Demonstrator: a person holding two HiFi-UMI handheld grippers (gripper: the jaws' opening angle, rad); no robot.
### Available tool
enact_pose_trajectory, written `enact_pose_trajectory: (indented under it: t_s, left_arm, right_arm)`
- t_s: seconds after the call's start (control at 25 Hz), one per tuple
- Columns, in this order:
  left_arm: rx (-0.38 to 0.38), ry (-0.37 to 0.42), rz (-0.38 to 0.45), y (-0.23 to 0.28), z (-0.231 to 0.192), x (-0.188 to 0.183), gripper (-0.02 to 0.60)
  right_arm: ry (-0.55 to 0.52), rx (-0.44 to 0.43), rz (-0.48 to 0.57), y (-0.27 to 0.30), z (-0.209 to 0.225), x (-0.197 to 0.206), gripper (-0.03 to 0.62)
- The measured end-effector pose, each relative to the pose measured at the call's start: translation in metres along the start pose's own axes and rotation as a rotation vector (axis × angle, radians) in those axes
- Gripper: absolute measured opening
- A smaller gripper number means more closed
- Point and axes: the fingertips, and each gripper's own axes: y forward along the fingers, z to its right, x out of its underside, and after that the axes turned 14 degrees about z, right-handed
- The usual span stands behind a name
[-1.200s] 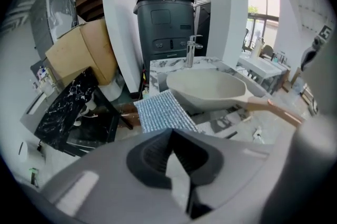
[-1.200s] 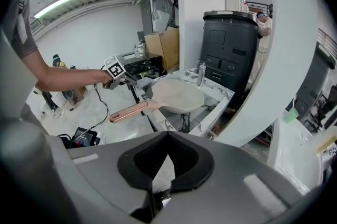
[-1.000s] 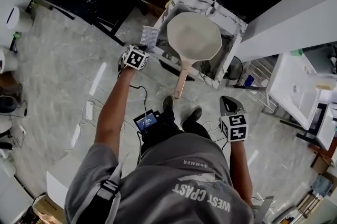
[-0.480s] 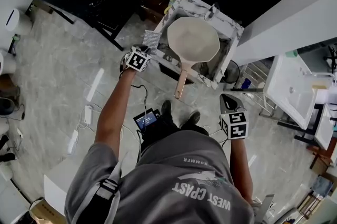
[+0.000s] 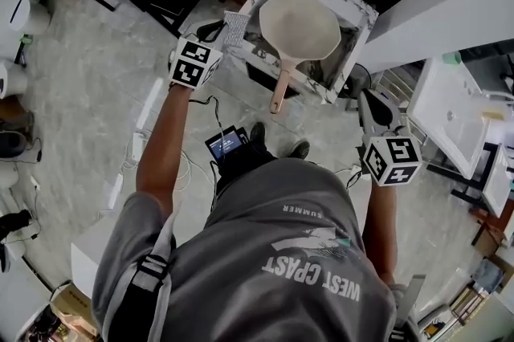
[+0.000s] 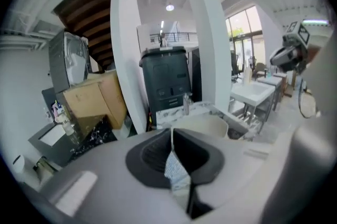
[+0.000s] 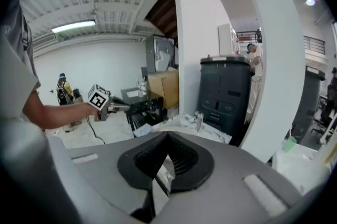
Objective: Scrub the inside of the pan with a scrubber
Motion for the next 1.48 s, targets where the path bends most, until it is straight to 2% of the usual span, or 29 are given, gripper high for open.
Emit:
enact_pose_trajectory:
  t_s: [0.16,0.28,0.44,0.52,0.8,1.48]
  left_arm:
    - [-0.009,-0.044,0.207,-0.053,0.015,-0.086,0.003]
    - [-0.003,-0.062,0.338,-0.089,0.029,-0.143,0.003]
    - [0.041,-0.085,0.46,-0.123,0.057,-0.198,0.003]
    - [0.054,-0.071,0.499,-0.134,0.068,-0.22,0.003]
    - [0.065,0.01,0.568,-0.148,0.095,-0.262,0.002]
    - [0.118,-0.012,0.573,-0.13,0.128,-0.28,0.003]
  right_arm:
    - [0.009,-0.047,0.192,-0.013,-0.008,-0.07,0.002]
    - [-0.006,-0.085,0.292,-0.024,-0.015,-0.113,0.002]
    - [-0.033,-0.126,0.379,-0.04,-0.023,-0.149,0.0]
    - [-0.056,-0.133,0.397,-0.046,-0.026,-0.16,0.0]
    - [-0.064,-0.135,0.417,-0.065,-0.021,-0.168,0.0]
    - [-0.027,-0.067,0.403,-0.1,0.02,-0.148,0.0]
